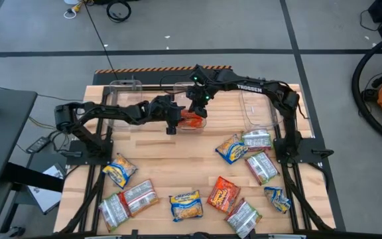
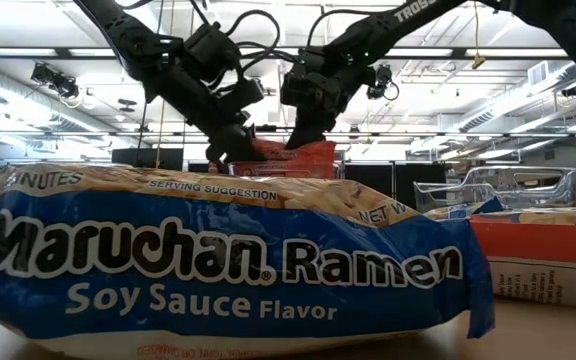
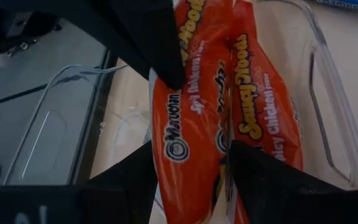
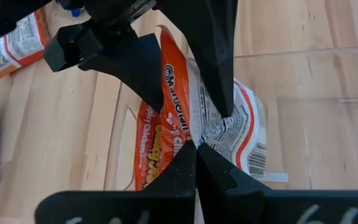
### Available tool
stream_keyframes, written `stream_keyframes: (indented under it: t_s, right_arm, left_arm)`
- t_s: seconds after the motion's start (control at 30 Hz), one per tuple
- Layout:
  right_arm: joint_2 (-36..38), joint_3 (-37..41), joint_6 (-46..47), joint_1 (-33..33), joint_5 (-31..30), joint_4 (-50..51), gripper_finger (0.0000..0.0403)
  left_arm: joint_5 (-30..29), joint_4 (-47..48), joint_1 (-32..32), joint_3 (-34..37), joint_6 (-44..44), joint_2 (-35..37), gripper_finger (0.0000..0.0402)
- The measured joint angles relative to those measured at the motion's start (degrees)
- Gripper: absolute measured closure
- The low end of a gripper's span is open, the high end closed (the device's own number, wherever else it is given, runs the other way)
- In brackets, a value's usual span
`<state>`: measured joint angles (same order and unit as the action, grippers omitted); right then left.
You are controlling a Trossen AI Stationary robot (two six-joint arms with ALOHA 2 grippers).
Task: Sort Maruchan noodles
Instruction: Put the orange noodle pack into the middle transparent bin
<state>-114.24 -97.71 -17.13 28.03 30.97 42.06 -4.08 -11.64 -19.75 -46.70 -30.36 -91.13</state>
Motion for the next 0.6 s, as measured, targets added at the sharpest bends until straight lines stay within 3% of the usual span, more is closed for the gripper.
stream_keyframes:
  t_s: [0.13,0.27,0.53,0.6]
  right_arm:
    - [0.00,0.00,-0.03,-0.04,-0.75,-0.07,0.0390]
    - [0.02,-0.02,-0.54,-0.09,-2.67,-0.09,0.0366]
    - [3.02,-0.04,-1.11,-0.09,-5.16,0.20,0.0307]
    - [3.78,-0.04,-1.13,-0.09,-5.96,0.34,0.0297]
  left_arm:
    - [0.15,-0.54,-0.44,0.04,2.34,0.45,0.0248]
    - [5.14,0.34,-1.66,0.07,7.88,0.52,0.0296]
    - [9.86,1.20,-4.78,0.07,15.06,0.49,0.0295]
    - [12.51,1.25,-5.55,0.07,17.11,0.30,0.0279]
